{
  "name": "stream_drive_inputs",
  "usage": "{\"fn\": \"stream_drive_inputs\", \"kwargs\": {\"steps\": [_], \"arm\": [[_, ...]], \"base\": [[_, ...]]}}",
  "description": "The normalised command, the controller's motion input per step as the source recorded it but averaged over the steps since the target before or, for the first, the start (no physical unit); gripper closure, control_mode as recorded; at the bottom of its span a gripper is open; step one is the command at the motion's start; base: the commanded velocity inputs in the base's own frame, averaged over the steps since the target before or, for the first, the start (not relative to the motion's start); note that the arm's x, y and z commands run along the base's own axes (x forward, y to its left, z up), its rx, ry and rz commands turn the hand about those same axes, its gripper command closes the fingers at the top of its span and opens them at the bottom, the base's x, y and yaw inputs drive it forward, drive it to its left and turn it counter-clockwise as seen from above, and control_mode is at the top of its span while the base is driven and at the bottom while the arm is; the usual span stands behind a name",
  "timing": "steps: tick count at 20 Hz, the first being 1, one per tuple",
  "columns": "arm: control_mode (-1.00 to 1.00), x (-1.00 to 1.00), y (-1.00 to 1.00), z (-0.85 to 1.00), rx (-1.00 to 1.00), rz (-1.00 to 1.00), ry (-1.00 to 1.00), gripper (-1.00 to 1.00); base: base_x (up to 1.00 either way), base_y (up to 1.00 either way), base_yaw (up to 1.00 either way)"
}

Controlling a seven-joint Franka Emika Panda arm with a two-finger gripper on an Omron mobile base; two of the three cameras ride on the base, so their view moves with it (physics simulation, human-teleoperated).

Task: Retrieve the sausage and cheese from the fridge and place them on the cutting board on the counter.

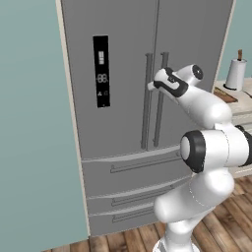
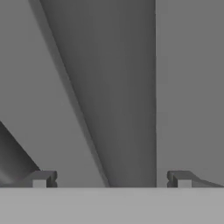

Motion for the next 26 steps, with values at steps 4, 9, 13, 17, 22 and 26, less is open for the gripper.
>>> {"fn": "stream_drive_inputs", "kwargs": {"steps": [4,9,13,17,22,26], "arm": [[-1.00,0.02,-0.16,0.00,0.00,0.00,-0.04,-1.00],[-1.00,0.25,-0.06,0.00,0.00,-0.01,-0.07,-1.00],[-1.00,0.64,0.17,0.00,0.00,0.00,-0.05,1.00],[-1.00,0.66,0.43,0.00,0.00,0.00,-0.05,1.00],[-1.00,0.28,0.04,0.06,0.00,0.00,0.00,1.00],[-1.00,-0.44,-0.31,0.51,0.00,0.00,0.09,1.00]], "base": [[0.00,0.00,0.00],[0.00,0.00,0.00],[0.00,0.00,0.00],[0.00,0.00,0.00],[0.00,0.00,0.00],[0.00,0.00,0.00]]}}
